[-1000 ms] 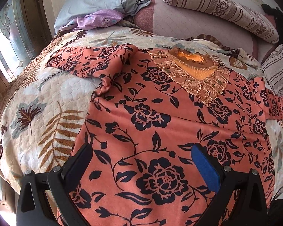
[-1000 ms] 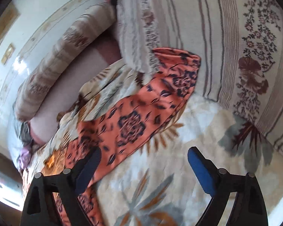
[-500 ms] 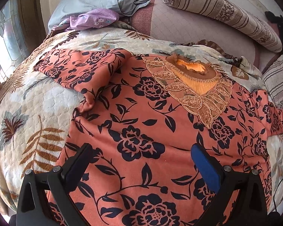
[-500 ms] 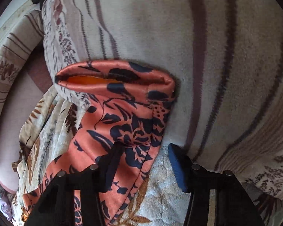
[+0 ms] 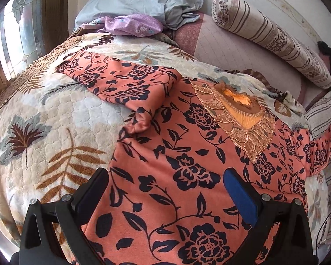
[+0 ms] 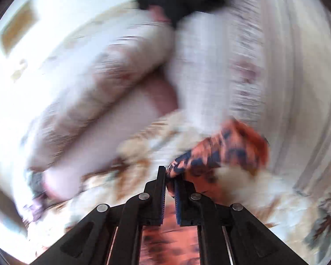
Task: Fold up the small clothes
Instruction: 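Fold the held sleeve across the shirt body with the right tool, release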
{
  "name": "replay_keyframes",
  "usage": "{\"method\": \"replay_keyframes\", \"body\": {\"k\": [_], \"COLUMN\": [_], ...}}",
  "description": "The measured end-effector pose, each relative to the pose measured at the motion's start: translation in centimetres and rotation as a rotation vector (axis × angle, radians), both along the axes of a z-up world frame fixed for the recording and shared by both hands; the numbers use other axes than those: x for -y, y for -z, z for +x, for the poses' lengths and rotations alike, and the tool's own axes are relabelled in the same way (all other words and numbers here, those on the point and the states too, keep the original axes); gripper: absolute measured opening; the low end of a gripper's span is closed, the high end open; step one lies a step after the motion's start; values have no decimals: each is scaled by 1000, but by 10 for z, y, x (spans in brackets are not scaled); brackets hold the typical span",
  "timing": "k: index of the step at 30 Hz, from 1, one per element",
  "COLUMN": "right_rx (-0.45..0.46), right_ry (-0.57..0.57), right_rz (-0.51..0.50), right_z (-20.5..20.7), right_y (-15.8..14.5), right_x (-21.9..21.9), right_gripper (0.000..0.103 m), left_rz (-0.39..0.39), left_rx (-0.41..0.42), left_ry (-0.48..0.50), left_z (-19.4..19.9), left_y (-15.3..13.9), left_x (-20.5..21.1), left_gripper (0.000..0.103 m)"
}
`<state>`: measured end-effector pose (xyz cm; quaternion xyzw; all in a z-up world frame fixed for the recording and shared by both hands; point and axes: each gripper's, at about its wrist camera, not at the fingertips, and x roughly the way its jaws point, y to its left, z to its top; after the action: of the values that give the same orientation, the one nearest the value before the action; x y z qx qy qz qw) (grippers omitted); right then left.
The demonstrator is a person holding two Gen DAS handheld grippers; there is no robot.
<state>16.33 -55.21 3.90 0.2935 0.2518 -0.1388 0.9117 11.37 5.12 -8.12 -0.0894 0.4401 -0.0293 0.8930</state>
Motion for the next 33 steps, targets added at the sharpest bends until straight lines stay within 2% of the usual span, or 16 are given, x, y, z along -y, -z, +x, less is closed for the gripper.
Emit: {"method": "replay_keyframes", "body": {"k": [4,6,8,10,11,12,13,14,15,16,19,20,22,24,27,33], "right_rx": [110,104,82,-55,-118,-174,-239,-263,-246,-233,-168,-168,-225,-275,-265,-249], "right_ry": [-250,-366,-464,-553,-572,-577,-572,-553,-531,-506,-453,-418,-328,-264,-230,-237], "right_rz": [45,76,159,163,164,170,195,245,276,248,94,13,-201,-324,-333,-370], "right_z": [21,31,33,51,54,49,48,40,31,25,13,7,14,18,6,-6], "right_y": [-27,-15,18,66,93,120,142,155,159,157,129,117,98,89,76,66], "right_x": [-129,-185,-236,-277,-294,-301,-301,-293,-283,-272,-252,-245,-235,-224,-206,-200], "right_gripper": [7,10,11,39,82,90,90,90,90,90,90,90,90,90,90,90], "left_rz": [-4,-19,-65,-109,-121,-130,-138,-146,-153,-151,-168,-172,-160,-148,-116,-83], "left_rx": [21,10,-11,-56,-101,-146,-182,-193,-170,-142,-106,-103,-97,-83,-44,-13], "left_ry": [-30,-46,-51,-55,-55,-61,-64,-64,-59,-61,-55,-47,-31,-9,15,49], "left_z": [-12,-15,-16,-14,-11,-9,-7,-8,-11,-14,-17,-16,-16,-18,-25,-25], "left_y": [-6,-3,4,18,28,37,44,48,46,43,37,35,31,24,10,-6], "left_x": [-24,-37,-51,-61,-64,-67,-69,-71,-73,-74,-69,-66,-58,-50,-39,-18], "left_gripper": [103,103,103,103,103,103,103,103,103,103,103,103,103,103,103,103]}}
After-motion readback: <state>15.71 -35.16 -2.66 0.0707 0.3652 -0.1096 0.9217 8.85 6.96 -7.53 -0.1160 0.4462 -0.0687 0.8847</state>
